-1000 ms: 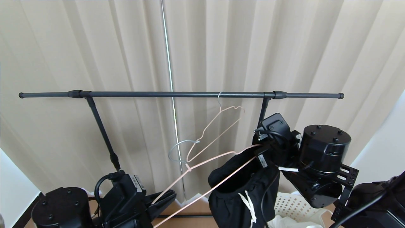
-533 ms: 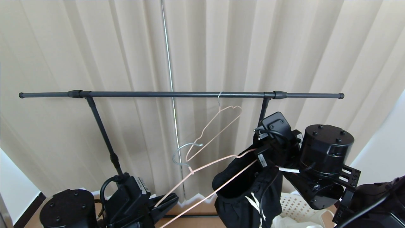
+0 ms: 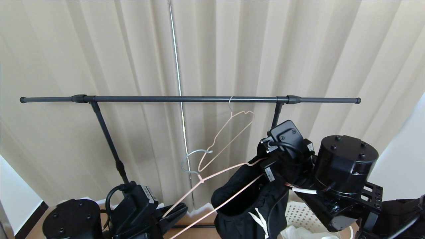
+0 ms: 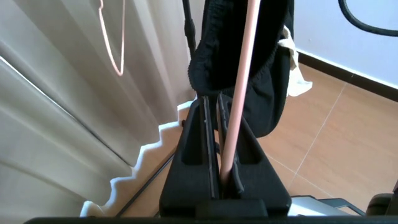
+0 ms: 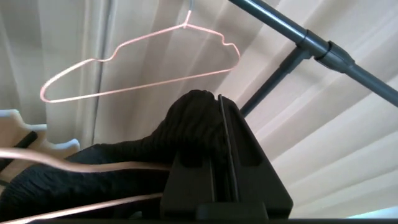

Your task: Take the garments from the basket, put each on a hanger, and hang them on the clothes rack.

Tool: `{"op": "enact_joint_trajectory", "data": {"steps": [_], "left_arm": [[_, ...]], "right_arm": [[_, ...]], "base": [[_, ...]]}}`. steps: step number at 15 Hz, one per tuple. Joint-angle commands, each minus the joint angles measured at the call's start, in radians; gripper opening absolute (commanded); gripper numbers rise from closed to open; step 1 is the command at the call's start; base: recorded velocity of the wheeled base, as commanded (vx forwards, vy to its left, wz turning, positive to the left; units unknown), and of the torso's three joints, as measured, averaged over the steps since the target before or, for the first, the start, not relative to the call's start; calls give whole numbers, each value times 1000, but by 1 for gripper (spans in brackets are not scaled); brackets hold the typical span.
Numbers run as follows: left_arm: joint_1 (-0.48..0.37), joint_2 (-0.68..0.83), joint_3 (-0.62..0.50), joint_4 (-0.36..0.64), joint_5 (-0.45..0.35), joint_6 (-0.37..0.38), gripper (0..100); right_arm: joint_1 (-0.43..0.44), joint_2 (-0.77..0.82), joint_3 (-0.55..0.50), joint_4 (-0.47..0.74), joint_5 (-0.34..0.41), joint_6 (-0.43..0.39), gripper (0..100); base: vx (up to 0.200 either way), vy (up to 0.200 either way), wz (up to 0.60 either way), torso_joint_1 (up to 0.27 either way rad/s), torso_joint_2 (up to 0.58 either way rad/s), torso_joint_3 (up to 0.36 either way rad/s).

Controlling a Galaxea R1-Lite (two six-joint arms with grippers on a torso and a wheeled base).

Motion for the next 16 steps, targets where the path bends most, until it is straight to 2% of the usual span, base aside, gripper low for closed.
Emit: {"op": "enact_joint_trajectory", "data": {"steps": [1, 6, 9, 12, 13, 16], "left_arm": [[0, 2, 0, -1, 0, -3, 0], [1, 10, 0, -1, 0, -4, 0], [0, 10, 0, -1, 1, -4, 0], [16, 0, -3, -1, 33, -10, 0], [38, 17, -92, -1, 44, -6, 0], [58, 66, -195, -1, 43, -4, 0]], "right_arm": [[34, -1, 0, 1, 1, 4, 0], [123, -1, -14, -2, 1, 58, 0], [148, -1, -37, -2, 1, 93, 0], [148, -39, -109, 38, -12, 41, 0], [143, -47, -152, 78, -13, 23, 0], [128, -39, -197, 107, -12, 23, 0]], "base": [[0, 0, 0, 0, 0, 0], [0, 0, 0, 0, 0, 0], [0, 0, 0, 0, 0, 0], [0, 0, 0, 0, 0, 0], [0, 0, 0, 0, 0, 0], [0, 0, 0, 0, 0, 0]]}}
